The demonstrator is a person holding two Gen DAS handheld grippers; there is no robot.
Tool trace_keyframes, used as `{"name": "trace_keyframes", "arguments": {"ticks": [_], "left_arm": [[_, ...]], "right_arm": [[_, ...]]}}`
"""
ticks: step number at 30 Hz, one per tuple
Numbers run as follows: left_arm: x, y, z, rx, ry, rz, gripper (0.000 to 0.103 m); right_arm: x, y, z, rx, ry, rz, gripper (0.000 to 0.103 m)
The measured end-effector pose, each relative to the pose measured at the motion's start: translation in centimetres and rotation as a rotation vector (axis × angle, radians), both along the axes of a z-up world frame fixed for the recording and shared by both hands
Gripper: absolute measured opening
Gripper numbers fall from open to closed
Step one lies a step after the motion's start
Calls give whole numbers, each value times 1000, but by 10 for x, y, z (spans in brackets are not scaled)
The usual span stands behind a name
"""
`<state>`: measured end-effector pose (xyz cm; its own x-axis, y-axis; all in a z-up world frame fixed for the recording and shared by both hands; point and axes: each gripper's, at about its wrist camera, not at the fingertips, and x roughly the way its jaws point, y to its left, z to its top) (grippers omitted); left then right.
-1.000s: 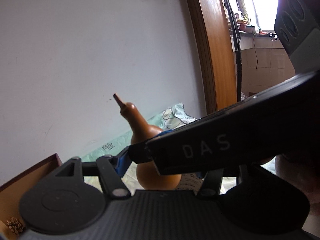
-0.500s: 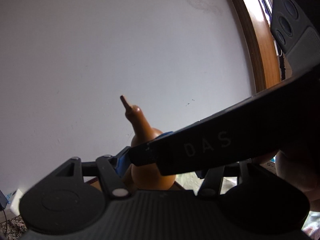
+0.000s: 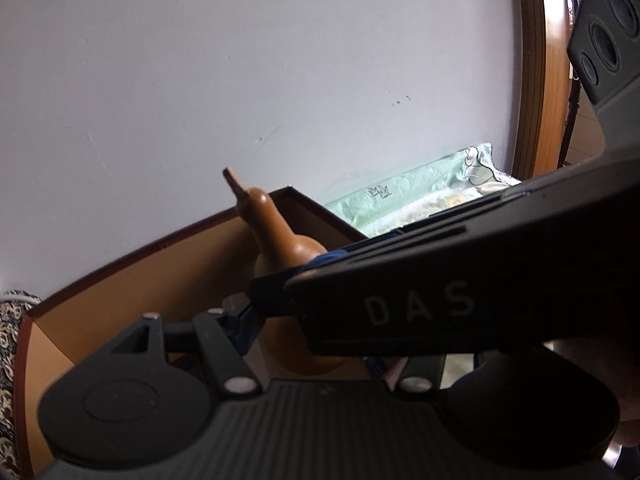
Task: Organize rigid objects
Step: 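Lower the held gourd into the brown box and open the right gripper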
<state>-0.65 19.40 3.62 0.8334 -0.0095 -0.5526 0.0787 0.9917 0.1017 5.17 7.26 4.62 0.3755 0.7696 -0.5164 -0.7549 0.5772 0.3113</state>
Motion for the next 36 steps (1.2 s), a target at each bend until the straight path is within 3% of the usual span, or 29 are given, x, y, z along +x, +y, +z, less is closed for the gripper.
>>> {"name": "trace_keyframes", "arguments": {"ticks": [4, 10, 12, 22, 27, 34, 36], "left_arm": [[12, 3, -12, -24, 64, 11, 59], [26, 1, -14, -55, 96, 30, 71], [30, 3, -15, -65, 106, 43, 75], [55, 18, -23, -76, 159, 129, 75], [58, 27, -19, -51, 108, 178, 75], [54, 51, -10, -18, 65, 340, 74], [52, 54, -6, -28, 63, 340, 74]], "right_arm": [[5, 6, -9, -40, 63, -12, 24], [18, 8, -18, -26, 145, -64, 25], [21, 9, -20, -19, 130, -102, 25], [24, 13, -27, 18, 63, -170, 25], [26, 2, -28, 64, 96, -202, 25], [22, -14, -24, 101, 95, -235, 25], [19, -17, -22, 103, 85, -239, 25]]}}
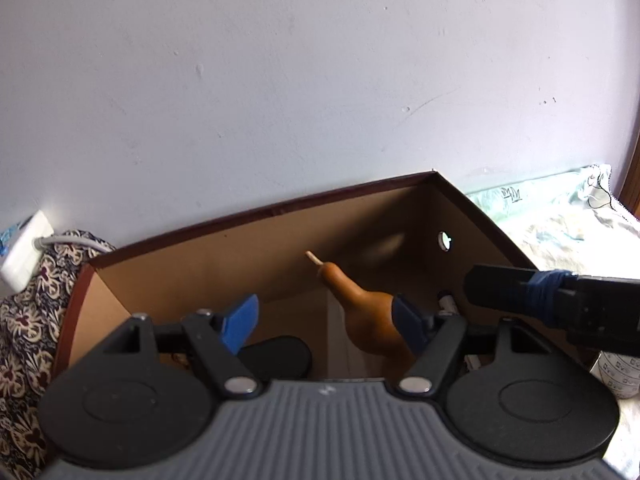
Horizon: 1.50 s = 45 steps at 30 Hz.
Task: Organize rigid objects
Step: 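Lower the held gourd into the brown box and open the right gripper, then withdraw the right gripper from the brown box toward the white bottle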
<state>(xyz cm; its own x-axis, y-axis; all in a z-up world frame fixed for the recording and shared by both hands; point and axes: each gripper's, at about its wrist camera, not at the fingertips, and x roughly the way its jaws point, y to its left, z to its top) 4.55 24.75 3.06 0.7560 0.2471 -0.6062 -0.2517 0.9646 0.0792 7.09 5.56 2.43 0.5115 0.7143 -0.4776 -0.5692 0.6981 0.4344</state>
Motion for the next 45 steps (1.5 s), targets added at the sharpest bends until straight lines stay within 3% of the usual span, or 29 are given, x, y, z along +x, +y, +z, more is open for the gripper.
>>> {"name": "trace_keyframes", "arguments": {"ticks": [13, 23, 36, 45], "left_arm": [[-19, -13, 18, 16, 11, -22, 74], [-34, -39, 27, 75, 28, -4, 74], [-61, -75, 41, 115, 31, 31, 74], [-78, -89, 47, 94, 39, 76, 74]], "right_arm": [[-18, -17, 13, -38, -52, -39, 25], [-38, -38, 25, -62, -112, -38, 25], [-52, -61, 22, -51, -111, -24, 25], [-64, -80, 17, -55, -105, -30, 25]]}}
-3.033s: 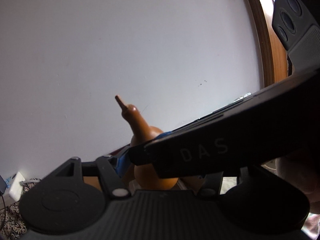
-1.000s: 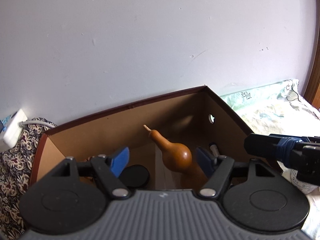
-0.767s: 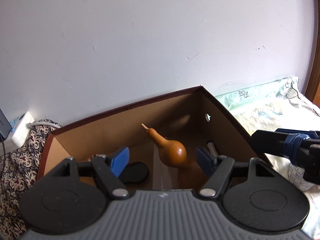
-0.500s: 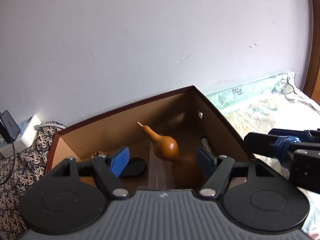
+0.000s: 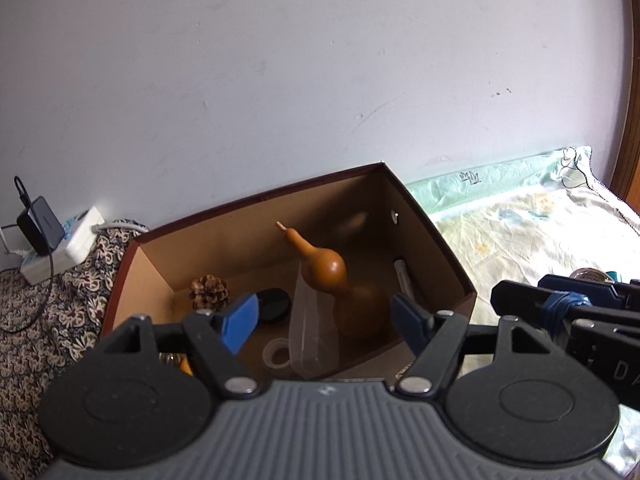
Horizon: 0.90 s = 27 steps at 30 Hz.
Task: Organize rigid objects
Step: 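Withdraw the right gripper from the brown box toward the white bottle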
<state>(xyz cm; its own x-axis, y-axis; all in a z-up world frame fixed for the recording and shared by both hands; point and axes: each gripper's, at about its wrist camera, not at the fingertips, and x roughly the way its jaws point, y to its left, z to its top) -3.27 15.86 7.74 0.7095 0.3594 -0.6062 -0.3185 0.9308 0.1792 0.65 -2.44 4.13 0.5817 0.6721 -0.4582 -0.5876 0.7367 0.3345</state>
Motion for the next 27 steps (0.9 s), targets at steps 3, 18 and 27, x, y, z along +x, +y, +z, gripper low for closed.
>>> {"name": "trace_keyframes", "arguments": {"ticks": [3, 18, 27], "left_arm": [[-6, -6, 0, -9, 0, 7, 74], [-23, -28, -16, -60, 24, 32, 74], [-26, -32, -44, -103, 88, 35, 74]], "right_arm": [[-3, -6, -2, 2, 3, -3, 25], [-17, -26, -22, -6, 46, -12, 25], [-24, -30, -35, -38, 65, -8, 25]]}}
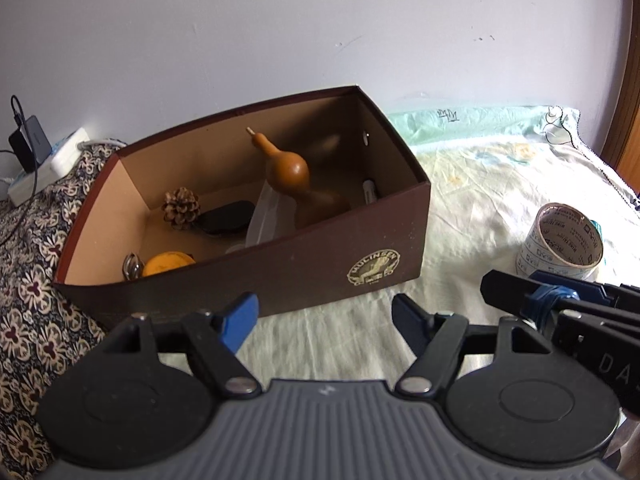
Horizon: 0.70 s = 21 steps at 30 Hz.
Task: Organize rigid objects
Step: 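Withdraw the right gripper from the brown box toward the white bottle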
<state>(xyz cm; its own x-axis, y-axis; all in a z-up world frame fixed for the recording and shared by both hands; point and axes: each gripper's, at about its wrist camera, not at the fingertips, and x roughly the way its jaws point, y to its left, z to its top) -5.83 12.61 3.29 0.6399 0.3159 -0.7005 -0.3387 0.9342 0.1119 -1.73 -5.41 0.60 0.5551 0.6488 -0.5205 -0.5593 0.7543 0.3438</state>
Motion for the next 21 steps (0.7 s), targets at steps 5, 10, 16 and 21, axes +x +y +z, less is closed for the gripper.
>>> {"name": "trace_keyframes", "arguments": {"ticks": [5, 10, 16, 21], "left_arm": [[-3, -2, -14, -27, 26, -8, 75], [-5, -7, -24, -36, 46, -23, 75], [-5, -16, -36, -64, 73, -63, 76], [-5, -35, -45, -74, 85, -121, 76]], "right_arm": [[-5, -4, -9, -36, -8, -3, 25], [-10, -11, -19, -62, -1, -17, 25], [-10, -28, -30, -80, 13, -60, 25], [-15, -48, -36, -98, -2, -101, 25]]}}
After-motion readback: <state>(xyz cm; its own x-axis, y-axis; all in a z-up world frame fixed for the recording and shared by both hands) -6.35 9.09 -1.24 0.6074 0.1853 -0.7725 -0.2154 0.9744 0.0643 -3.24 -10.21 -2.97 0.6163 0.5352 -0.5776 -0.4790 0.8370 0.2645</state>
